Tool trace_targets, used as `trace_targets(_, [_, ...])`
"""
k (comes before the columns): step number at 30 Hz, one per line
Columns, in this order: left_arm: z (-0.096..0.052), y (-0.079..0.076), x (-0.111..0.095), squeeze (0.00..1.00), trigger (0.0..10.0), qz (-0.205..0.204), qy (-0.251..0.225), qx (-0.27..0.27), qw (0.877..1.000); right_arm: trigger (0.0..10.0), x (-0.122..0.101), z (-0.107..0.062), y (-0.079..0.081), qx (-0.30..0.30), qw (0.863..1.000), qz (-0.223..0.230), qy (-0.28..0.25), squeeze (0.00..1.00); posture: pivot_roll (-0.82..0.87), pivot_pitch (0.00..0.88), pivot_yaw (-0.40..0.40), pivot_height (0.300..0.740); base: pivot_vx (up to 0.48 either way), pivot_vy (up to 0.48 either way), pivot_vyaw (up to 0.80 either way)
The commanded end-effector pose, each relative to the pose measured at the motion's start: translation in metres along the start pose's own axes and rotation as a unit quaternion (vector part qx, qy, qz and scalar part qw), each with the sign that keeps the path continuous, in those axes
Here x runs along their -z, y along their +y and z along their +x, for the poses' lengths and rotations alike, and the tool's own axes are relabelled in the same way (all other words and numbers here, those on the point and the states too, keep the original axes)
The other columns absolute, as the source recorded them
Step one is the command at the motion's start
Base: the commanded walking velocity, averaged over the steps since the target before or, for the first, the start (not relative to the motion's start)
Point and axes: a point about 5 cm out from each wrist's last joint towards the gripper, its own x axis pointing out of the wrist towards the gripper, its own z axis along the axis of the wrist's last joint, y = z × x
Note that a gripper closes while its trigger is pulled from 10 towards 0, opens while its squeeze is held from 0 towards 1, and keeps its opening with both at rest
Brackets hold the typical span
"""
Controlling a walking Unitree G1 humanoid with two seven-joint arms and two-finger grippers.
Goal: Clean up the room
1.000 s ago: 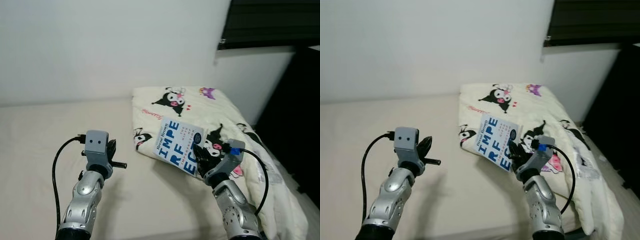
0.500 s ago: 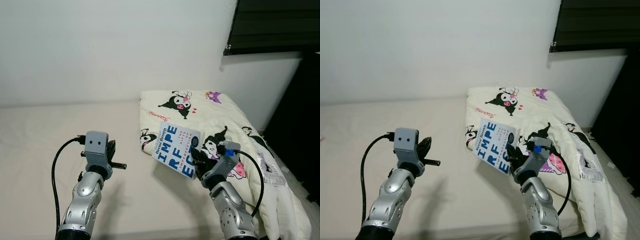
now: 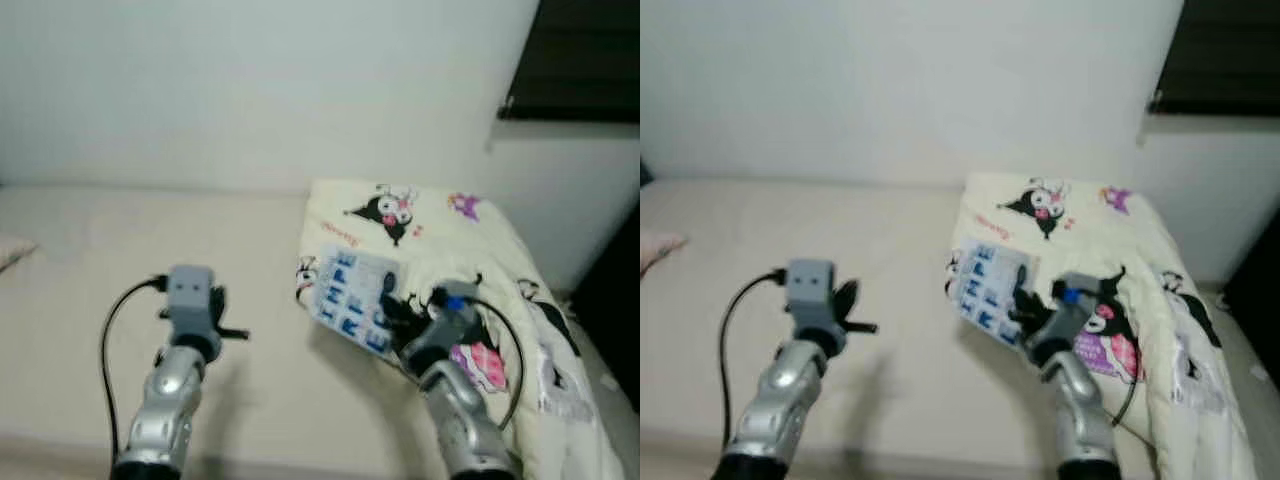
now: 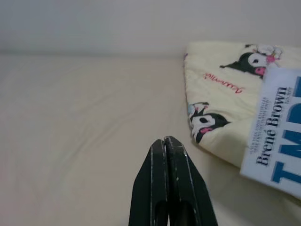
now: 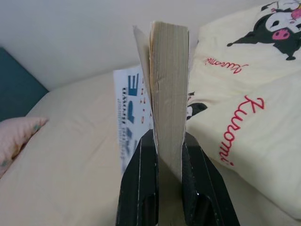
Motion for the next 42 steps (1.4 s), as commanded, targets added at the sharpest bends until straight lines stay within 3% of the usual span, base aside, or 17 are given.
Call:
trace_targets(1, [-0.0003, 0.0005, 0.0009, 0.0, 10.0, -0.003, 0.006, -0.002, 1.0, 10.0, -0.0072, 0.0015, -0.0013, -0.002, 1.0, -0.004, -0.012, 0.0, -0.05, 0.0, -0.03, 0.74, 0.0, 0.0, 0.0])
trace_targets(19, [0.0003, 0.0015, -0.0014, 0.0, 10.0, 0.018, 0.002, 0.007, 1.0, 10.0, -0.0043, 0.0026, 0.0005, -0.012, 1.0, -0.01, -0.003, 0.0, -0.05, 0.0, -0.025, 0.74, 0.0, 0.0, 0.0])
trace_targets(42, [0.0067, -0.0022, -0.0043, 0.0, 10.0, 0.033, -0.006, 0.033, 0.999, 10.0, -0.0018, 0.0001, -0.0016, 0.002, 1.0, 0.001, -0.011, 0.0, -0.05, 0.0, -0.003, 0.74, 0.0, 0.339, 0.0])
